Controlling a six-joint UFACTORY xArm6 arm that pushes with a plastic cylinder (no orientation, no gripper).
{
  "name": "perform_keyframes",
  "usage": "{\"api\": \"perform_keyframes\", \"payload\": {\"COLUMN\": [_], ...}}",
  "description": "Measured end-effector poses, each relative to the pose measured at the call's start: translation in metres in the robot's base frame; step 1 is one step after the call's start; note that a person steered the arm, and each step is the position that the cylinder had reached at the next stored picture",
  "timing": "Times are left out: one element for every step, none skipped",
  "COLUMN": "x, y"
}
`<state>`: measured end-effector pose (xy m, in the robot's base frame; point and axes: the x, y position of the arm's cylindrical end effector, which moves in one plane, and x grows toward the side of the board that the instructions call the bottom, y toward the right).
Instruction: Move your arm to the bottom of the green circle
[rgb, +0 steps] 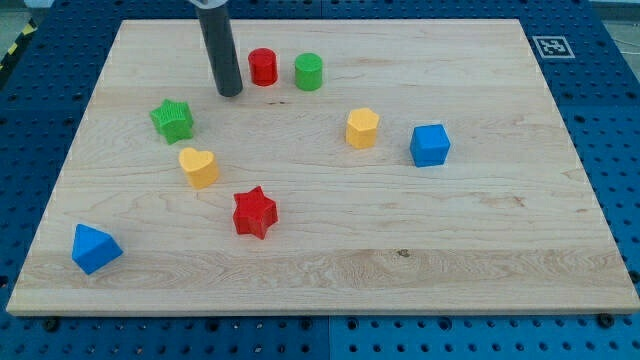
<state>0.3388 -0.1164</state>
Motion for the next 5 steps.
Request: {"api": "perform_keyframes", "payload": {"x": [0.002, 0.016, 0.036, 0.049, 0.05], "y": [0.012, 0.021, 0.021, 0.03, 0.065]}}
